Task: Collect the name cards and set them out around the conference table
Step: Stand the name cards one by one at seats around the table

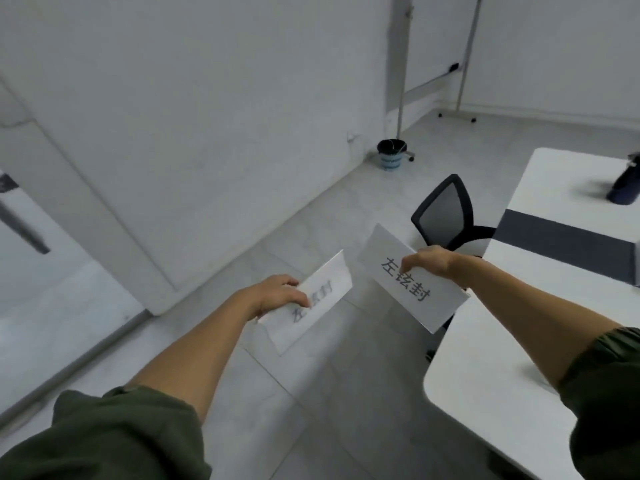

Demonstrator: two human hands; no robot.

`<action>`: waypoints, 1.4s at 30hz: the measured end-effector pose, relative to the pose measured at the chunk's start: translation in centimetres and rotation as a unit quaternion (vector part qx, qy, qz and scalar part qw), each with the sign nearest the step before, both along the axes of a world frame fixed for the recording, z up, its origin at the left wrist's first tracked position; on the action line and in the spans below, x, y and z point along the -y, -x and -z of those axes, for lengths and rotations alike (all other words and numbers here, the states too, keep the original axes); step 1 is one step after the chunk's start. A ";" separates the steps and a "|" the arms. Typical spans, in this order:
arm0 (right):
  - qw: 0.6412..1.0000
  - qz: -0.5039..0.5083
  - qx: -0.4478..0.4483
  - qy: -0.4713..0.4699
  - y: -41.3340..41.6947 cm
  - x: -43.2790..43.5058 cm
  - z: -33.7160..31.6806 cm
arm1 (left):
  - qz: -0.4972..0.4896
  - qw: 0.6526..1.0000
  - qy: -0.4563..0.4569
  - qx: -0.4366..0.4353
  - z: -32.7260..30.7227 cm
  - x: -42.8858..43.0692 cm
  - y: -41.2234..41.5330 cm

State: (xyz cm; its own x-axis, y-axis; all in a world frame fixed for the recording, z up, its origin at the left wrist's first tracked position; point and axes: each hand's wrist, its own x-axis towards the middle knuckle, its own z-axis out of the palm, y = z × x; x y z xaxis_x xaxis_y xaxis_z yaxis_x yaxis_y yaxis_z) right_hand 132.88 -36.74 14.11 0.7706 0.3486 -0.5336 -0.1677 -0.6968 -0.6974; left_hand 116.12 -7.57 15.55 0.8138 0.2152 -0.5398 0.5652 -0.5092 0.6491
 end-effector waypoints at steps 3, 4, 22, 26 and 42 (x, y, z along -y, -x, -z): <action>1.000 -0.025 0.006 -0.001 -0.2 -5.4 -0.5 | -0.028 1.000 -0.003 -0.001 -0.2 -4.8 1.0; 1.000 -0.029 0.010 0.000 -0.7 -7.3 -0.8 | -0.037 0.999 -0.004 0.002 -0.2 -6.5 0.9; 1.000 -0.020 0.019 0.005 -28.1 -30.8 -1.4 | -0.057 0.997 0.000 0.046 -0.5 -29.2 -26.6; 0.999 -0.012 0.024 0.016 -34.8 -33.4 -1.3 | -0.044 0.998 0.013 0.042 0.0 -32.4 -34.4; 0.983 0.181 0.018 0.033 -66.8 -34.5 0.0 | 0.148 0.988 0.038 0.025 1.6 -37.7 -79.5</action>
